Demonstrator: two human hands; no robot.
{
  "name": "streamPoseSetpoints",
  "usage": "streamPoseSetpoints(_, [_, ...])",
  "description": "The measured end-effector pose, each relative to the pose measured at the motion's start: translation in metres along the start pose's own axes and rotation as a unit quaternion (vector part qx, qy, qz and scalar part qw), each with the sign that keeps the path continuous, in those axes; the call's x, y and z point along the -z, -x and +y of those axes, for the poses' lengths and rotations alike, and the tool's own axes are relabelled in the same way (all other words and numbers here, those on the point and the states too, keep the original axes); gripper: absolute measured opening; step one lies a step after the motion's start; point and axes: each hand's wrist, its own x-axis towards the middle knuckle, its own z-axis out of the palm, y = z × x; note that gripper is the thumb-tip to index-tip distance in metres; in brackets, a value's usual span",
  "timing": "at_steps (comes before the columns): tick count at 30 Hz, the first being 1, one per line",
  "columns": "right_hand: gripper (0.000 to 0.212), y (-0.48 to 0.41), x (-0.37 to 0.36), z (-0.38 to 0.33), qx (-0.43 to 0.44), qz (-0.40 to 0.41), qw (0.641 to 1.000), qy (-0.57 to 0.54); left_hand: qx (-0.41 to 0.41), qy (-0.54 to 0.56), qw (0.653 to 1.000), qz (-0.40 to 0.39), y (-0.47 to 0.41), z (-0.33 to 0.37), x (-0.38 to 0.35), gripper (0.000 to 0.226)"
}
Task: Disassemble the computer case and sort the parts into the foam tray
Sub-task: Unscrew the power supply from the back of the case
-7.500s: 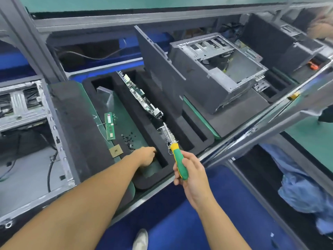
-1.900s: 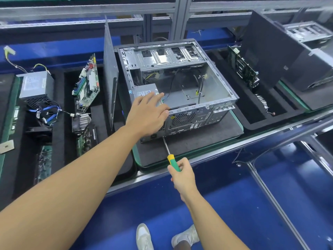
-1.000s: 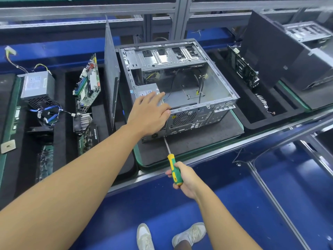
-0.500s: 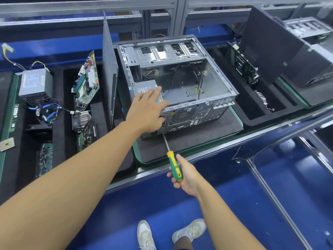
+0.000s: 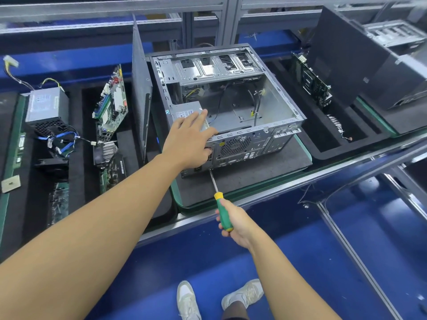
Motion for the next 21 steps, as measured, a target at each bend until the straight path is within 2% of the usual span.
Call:
streamPoseSetpoints(3, [0.038,-0.001,0.003,-0.002,0.009,-0.020,1.000,-0.011,0.000,0.000,1.000,0.002,0.000,0.000,-0.001,0.051])
streamPoseSetpoints(6, [0.020,0.001,0.003,0.000,0.071,0.020,0.996,0.041,0.000,-0.001,1.000,0.005,0.000,-0.001,-0.001,0.051])
streamPoseSetpoints(9, [0.020,0.000,-0.003,0.002,0.059,0.047,0.994,0.074,-0.002,-0.003,1.000,0.009,0.000,-0.001,-0.002,0.052])
streamPoseSetpoints(11, [0.021,0.001,-0.006,0.000,0.051,0.035,0.993,0.104,-0.003,-0.005,1.000,0.009,-0.001,-0.001,-0.001,0.052])
streamPoseSetpoints(17, [0.045,0.000,0.008,-0.008,-0.042,-0.091,0.994,-0.051,-0.003,0.005,1.000,0.014,0.001,0.001,0.000,0.052])
streamPoseSetpoints(21, [0.033,-0.002,0.014,-0.004,-0.006,-0.090,0.995,-0.042,-0.002,0.006,1.000,0.016,0.001,0.001,0.001,0.051])
